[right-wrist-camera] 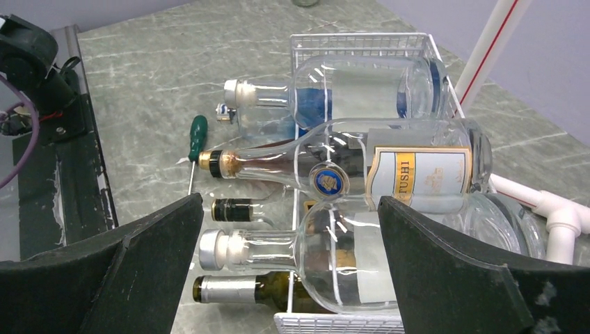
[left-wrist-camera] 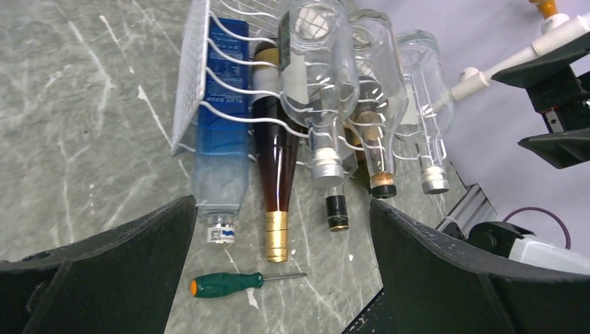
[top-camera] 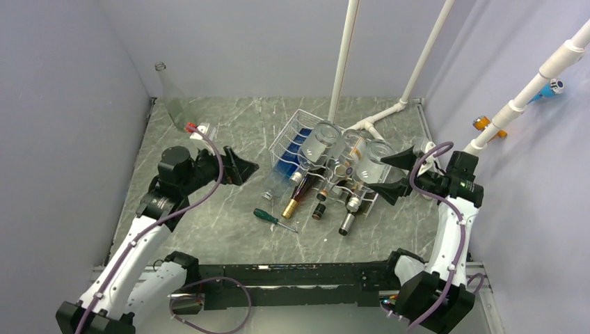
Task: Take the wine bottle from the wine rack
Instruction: Pick up the wine bottle from the wine rack.
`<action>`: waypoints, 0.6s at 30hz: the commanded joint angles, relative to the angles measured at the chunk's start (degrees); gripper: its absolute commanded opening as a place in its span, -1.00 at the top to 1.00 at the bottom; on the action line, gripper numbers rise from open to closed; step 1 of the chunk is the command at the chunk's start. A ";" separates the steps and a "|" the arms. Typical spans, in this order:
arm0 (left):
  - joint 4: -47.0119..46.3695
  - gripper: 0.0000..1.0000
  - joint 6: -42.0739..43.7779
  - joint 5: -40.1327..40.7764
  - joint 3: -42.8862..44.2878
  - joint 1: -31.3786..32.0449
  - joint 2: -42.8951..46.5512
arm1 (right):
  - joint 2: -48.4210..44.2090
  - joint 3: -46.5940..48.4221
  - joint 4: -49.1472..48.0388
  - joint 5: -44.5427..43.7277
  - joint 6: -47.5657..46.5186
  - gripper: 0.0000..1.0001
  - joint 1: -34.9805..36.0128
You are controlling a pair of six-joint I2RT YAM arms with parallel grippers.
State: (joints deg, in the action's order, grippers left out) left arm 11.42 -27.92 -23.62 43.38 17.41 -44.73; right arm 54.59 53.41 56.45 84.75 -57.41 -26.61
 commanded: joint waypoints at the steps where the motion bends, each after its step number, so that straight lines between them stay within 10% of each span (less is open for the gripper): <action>1: -2.80 -0.99 -0.46 2.08 5.05 3.73 -4.26 | -0.05 -0.69 -1.16 4.11 -0.80 -0.99 -1.64; 18: -6.20 -0.99 -2.09 4.41 12.06 13.26 -18.62 | 2.49 -0.62 -1.71 6.02 0.01 -0.99 -4.24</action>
State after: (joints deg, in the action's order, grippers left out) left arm 8.97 -28.77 -20.95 51.88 27.75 -60.34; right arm 56.42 52.40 55.44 87.15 -56.29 -30.57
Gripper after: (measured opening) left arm 0.995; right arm 0.994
